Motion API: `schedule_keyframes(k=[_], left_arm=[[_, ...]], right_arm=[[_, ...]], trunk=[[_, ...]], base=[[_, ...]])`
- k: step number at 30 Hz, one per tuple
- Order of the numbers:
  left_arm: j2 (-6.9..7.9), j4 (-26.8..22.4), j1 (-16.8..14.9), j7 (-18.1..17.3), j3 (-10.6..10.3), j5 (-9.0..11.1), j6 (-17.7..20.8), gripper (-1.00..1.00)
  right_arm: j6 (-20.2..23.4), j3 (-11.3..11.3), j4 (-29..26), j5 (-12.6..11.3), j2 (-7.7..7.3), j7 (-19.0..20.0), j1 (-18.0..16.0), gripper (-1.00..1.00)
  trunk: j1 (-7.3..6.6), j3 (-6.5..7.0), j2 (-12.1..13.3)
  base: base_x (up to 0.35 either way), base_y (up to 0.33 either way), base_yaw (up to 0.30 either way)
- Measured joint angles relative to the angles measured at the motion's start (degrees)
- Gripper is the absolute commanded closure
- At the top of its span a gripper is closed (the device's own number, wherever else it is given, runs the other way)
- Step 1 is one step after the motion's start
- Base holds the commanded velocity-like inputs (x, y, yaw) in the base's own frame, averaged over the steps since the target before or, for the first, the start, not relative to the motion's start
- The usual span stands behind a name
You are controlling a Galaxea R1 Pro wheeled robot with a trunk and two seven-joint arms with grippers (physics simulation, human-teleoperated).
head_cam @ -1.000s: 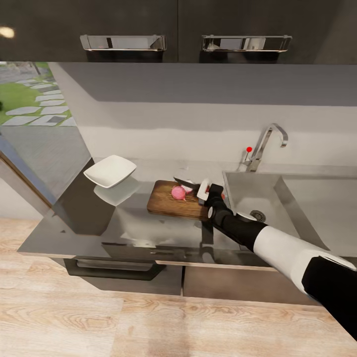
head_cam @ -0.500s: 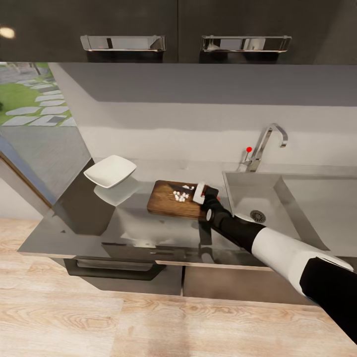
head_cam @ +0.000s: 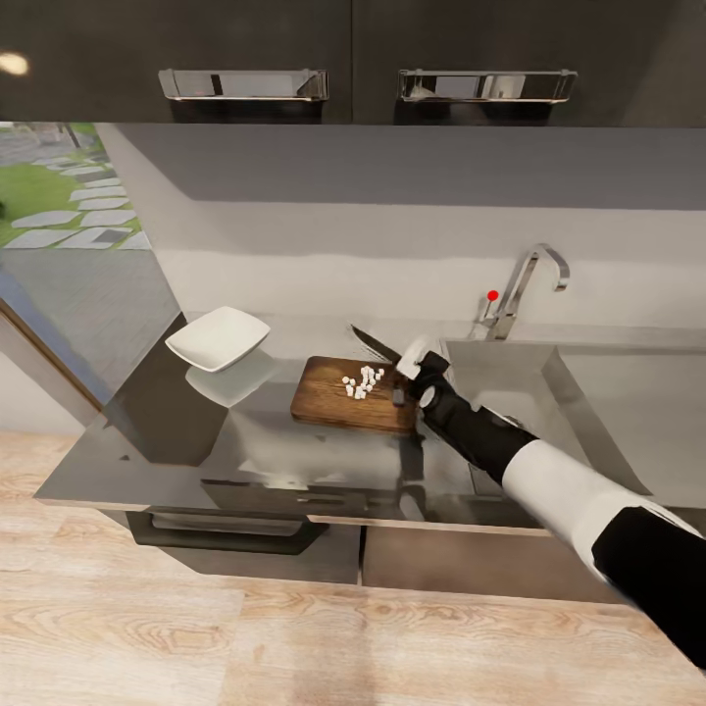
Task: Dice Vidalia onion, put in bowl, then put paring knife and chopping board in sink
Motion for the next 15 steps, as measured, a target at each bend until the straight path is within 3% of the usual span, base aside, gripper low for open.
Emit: schedule_keyframes(k=[7,11,15], left_arm=[[-0.04,0.0,0.0,0.0,0.0,0.01,0.0,-1.0],[-0.05,-0.01,0.0,0.0,0.0,0.0,0.0,-1.0],[-0.05,-0.01,0.0,0.0,0.0,0.01,0.0,-1.0]], right_arm=[[-2.12,-13.71,0.46,-1.37,-0.94,2.03,-0.01,1.0],[-2.86,-21.06,0.66,-4.55,-4.16,7.64,-0.02,1.0],[-2.74,-23.62,1.97,-10.39,-8.38,12.21,-0.01,1.0]], trunk=[[0.0,0.0,0.0],[0.0,0.0,0.0],[0.0,0.0,0.01]], base=[[0.0,0.0,0.0],[0.0,0.0,0.0],[0.0,0.0,0.0]])
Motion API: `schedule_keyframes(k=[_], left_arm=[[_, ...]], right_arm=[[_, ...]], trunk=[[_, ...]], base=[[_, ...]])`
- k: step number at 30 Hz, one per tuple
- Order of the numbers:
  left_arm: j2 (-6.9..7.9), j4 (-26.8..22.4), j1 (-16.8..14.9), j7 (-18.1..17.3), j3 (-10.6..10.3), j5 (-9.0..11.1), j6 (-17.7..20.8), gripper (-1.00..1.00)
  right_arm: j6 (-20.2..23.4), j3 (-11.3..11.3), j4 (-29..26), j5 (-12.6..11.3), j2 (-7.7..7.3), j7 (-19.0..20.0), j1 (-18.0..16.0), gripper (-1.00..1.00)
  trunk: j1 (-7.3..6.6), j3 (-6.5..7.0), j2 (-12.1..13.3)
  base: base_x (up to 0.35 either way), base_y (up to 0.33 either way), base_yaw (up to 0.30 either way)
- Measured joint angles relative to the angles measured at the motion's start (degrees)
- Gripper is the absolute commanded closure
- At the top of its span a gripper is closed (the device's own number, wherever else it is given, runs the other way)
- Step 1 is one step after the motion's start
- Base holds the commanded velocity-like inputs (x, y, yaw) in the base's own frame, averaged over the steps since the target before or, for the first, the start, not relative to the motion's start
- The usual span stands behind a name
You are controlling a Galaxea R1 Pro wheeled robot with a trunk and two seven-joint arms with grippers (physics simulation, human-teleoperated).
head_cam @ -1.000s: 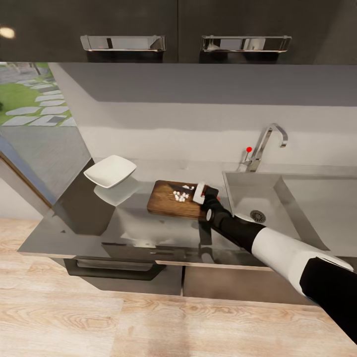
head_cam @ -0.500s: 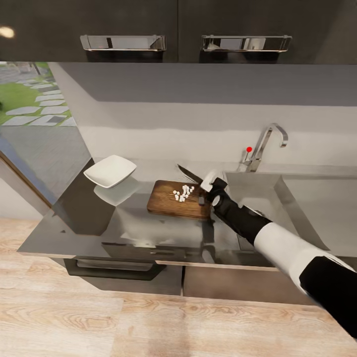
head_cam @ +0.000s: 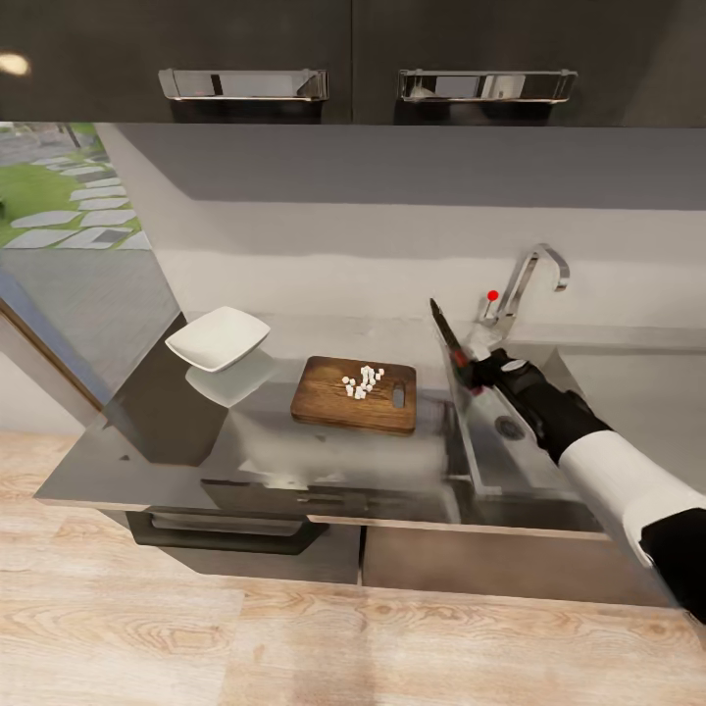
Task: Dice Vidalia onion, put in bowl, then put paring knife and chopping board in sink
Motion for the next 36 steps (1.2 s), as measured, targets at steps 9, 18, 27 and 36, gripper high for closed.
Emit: schedule_keyframes(k=[9,18,27,36], left_arm=[[-0.09,0.0,0.0,-0.03,0.0,-0.05,0.0,-1.0],[-0.07,0.01,-0.01,0.0,0.0,-0.05,0.01,-1.0],[-0.09,0.0,0.0,-0.02,0.0,-0.07,0.09,-1.0],[-0.09,0.01,-0.01,0.0,0.0,-0.09,0.09,-1.0]], right_arm=[[-0.09,-0.51,10.03,-11.31,-3.32,1.03,-0.01,1.0],[0.26,-0.44,12.07,-13.1,-3.63,1.21,-0.01,1.0],[-0.1,-0.41,17.34,-16.24,-3.93,2.22,-0.02,1.0],[-0.21,-0.41,18.69,-16.22,-4.49,2.53,-0.02,1.0]], trunk=[[0.0,0.0,0.0],[0.0,0.0,0.0],[0.0,0.0,0.0],[0.0,0.0,0.0]], base=[[0.0,0.0,0.0],[0.0,0.0,0.0],[0.0,0.0,0.0],[0.0,0.0,0.0]])
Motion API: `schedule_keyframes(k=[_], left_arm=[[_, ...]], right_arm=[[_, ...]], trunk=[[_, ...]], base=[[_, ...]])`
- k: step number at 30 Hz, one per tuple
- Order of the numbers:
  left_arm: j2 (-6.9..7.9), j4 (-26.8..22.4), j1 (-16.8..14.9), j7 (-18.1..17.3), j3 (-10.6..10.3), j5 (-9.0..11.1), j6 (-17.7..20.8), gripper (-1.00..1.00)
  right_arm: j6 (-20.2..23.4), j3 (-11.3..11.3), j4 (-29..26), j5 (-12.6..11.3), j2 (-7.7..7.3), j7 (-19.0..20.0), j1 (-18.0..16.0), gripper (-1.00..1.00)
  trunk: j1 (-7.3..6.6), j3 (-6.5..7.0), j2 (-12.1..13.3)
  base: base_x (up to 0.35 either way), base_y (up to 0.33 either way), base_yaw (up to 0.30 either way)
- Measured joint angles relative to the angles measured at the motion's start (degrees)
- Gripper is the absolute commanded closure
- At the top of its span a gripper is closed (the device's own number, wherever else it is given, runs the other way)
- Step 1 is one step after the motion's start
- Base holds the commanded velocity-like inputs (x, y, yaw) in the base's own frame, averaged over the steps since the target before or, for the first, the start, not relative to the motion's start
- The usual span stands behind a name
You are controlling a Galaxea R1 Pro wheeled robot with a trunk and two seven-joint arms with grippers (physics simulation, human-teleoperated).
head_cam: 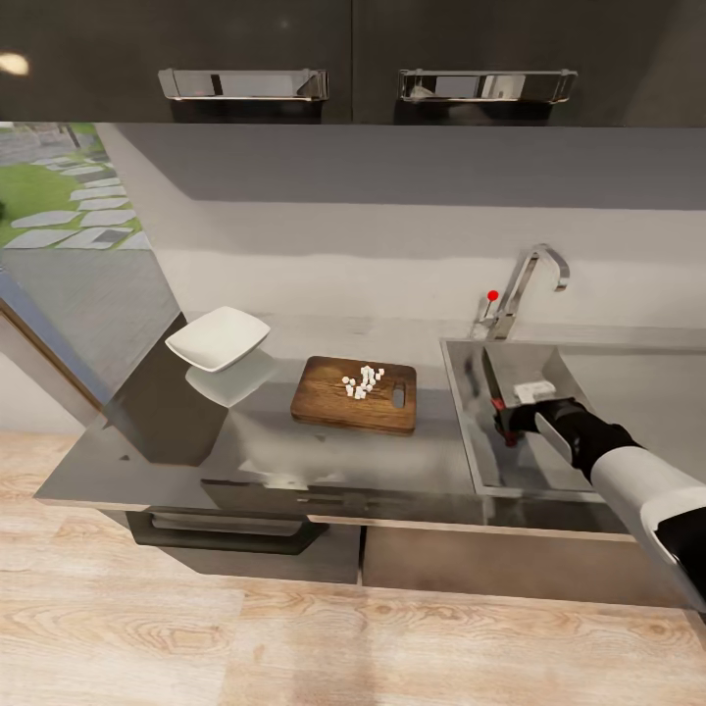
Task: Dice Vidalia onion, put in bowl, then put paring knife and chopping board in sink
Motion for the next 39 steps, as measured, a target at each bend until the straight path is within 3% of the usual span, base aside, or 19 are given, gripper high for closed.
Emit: schedule_keyframes(k=[13,19,27,39], left_arm=[[0.0,0.0,0.0,0.0,0.0,0.02,0.0,-1.0],[0.0,0.0,0.0,0.0,0.0,0.04,0.0,-1.0],[0.0,0.0,0.0,0.0,0.0,0.06,0.0,-1.0],[0.04,0.0,0.0,0.0,0.0,0.08,0.0,-1.0]], right_arm=[[-0.17,0.0,3.13,-0.02,0.24,0.06,0.0,1.0],[-3.1,-0.07,5.79,-0.04,0.56,0.09,0.0,1.0],[-3.81,-0.12,7.34,0.04,0.75,0.13,0.0,1.0],[-4.65,-0.13,11.15,-0.05,3.14,0.1,-0.01,1.0]], trunk=[[0.0,0.0,0.0],[0.0,0.0,0.0],[0.0,0.0,0.0],[-0.02,-0.01,-0.01]], base=[[0.0,0.0,0.0],[0.0,0.0,0.0],[0.0,0.0,0.0],[0.09,0.0,0.0]])
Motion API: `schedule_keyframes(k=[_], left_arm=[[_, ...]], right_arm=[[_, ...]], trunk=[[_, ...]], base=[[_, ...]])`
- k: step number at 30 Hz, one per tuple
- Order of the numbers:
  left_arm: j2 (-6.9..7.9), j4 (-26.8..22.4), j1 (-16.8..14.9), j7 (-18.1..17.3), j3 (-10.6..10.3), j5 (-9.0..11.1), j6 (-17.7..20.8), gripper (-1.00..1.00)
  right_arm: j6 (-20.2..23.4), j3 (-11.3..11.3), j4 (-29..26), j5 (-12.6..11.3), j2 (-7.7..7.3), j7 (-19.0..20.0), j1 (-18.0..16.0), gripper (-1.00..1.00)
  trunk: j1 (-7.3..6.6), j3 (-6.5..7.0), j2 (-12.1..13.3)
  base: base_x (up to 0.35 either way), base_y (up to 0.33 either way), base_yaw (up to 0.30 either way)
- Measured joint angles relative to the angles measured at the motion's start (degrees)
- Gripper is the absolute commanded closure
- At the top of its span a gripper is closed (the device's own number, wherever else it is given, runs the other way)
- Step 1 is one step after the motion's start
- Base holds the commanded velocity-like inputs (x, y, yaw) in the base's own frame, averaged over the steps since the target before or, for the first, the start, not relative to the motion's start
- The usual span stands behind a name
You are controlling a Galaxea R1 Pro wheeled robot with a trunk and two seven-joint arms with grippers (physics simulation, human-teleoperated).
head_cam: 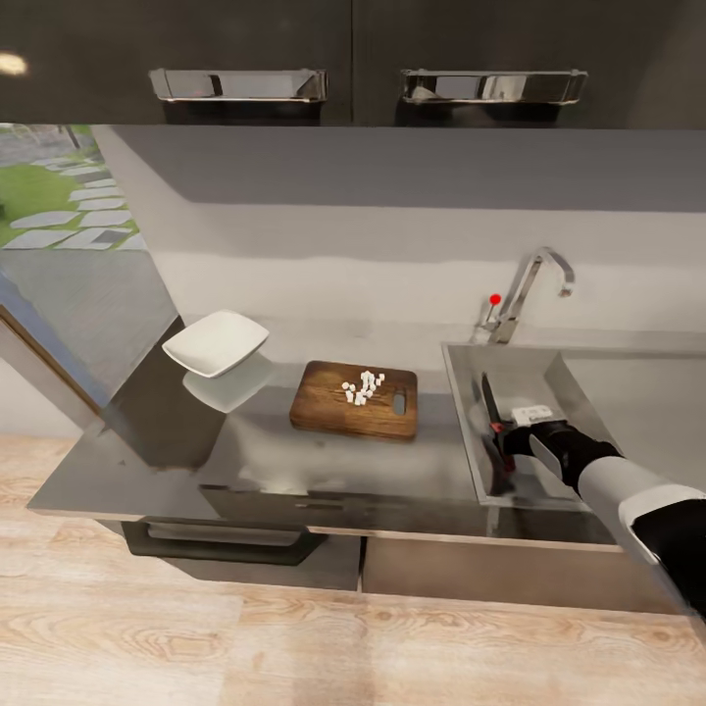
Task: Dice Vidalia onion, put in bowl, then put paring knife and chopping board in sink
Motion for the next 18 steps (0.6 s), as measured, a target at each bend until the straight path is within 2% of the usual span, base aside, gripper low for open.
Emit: schedule_keyframes(k=[6,10,11,12,18], left_arm=[[0.02,0.0,0.01,0.0,0.0,0.0,0.02,-1.0],[-0.02,0.0,0.01,0.0,0.01,-0.01,0.05,-1.0],[-0.02,-0.01,0.01,0.0,0.0,-0.02,0.05,-1.0],[-0.03,0.0,0.0,0.0,0.0,-0.01,0.04,-1.0],[-0.03,0.0,0.01,0.0,0.0,-0.01,0.02,-1.0]], right_arm=[[-0.03,0.21,1.27,-0.12,0.15,-0.01,-0.03,1.0],[-0.34,0.35,3.36,-0.36,0.45,0.0,-0.15,1.0],[-0.68,0.84,3.69,-0.12,0.62,-0.05,-0.26,-1.0],[-1.1,0.01,3.84,-0.06,0.7,-0.02,-0.01,-1.0],[-2.27,-0.33,5.44,-0.2,1.65,-0.1,-0.05,-1.0]], trunk=[[-0.02,0.01,-0.03],[-0.03,0.02,-0.07],[-0.03,0.02,-0.07],[0.03,0.0,0.02],[0.01,0.01,-0.02]], base=[[0.262,0.0,0.0],[0.126,0.0,0.0],[0.039,0.0,0.0],[0.02,0.0,0.0],[0.005,0.0,0.0]])
